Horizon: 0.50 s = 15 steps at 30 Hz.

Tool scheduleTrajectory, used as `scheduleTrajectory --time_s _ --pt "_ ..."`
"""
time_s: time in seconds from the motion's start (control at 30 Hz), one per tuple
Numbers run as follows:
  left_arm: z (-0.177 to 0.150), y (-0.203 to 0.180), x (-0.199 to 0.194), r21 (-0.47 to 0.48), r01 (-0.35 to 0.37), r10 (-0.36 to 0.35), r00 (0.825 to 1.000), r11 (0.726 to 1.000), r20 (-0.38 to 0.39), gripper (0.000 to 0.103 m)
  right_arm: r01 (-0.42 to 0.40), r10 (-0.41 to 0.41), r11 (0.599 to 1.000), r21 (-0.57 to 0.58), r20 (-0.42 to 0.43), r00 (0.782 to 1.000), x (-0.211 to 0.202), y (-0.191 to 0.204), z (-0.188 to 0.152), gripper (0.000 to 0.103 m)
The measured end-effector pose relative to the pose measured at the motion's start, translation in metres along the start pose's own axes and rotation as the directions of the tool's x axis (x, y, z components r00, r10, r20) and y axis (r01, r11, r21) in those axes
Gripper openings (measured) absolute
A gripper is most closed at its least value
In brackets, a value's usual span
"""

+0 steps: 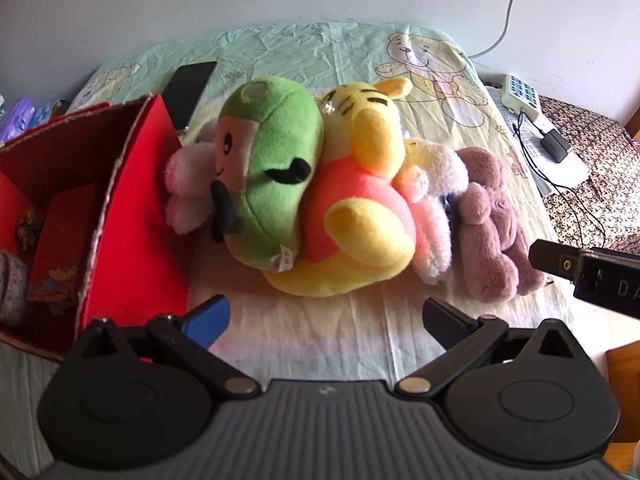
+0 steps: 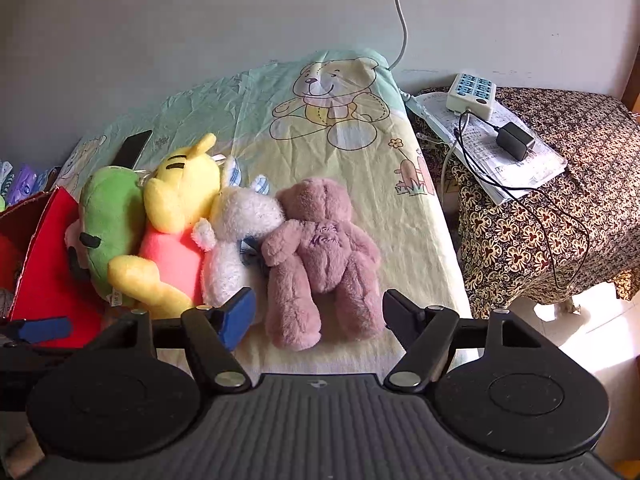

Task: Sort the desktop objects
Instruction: 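Move the right tool toward the pink teddy bear, then grasp the pink teddy bear's head with the right tool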

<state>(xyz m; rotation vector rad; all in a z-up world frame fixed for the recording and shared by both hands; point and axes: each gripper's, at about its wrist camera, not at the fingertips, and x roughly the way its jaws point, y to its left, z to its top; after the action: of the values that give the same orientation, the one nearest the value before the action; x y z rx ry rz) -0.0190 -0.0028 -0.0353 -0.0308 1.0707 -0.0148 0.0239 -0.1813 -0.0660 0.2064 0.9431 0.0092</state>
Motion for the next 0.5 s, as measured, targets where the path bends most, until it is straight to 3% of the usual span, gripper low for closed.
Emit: scheduleTrajectory --time_s 0.13,0.3,0.37,0.5 --pt "-0.011 -0.010 0.006 0.049 0.071 -0.070 0.997 0.996 -0.012 0.102 0.008 -0.007 0.999 0.045 -0.021 1.000 0.009 -0.021 -0.003 0.071" --pt "-0.012 -0.037 0.013 0.126 0.200 -0.202 0.979 0.972 -0.001 0.102 -0.046 0.059 0.987 0.154 -0.079 0.995 0.027 -0.041 0.002 0.067" --pt "-0.011 -0.048 0.019 0.161 0.285 -0.285 0.958 0.945 -0.026 0.102 -0.074 0.090 0.984 0.164 -0.089 0.992 0.032 -0.044 0.005 0.067" --pt "-0.003 -0.071 0.031 0.201 0.374 -0.368 0.927 0.905 -0.070 0.097 -0.102 0.123 0.976 0.191 -0.102 0.987 0.042 -0.053 0.014 0.067"
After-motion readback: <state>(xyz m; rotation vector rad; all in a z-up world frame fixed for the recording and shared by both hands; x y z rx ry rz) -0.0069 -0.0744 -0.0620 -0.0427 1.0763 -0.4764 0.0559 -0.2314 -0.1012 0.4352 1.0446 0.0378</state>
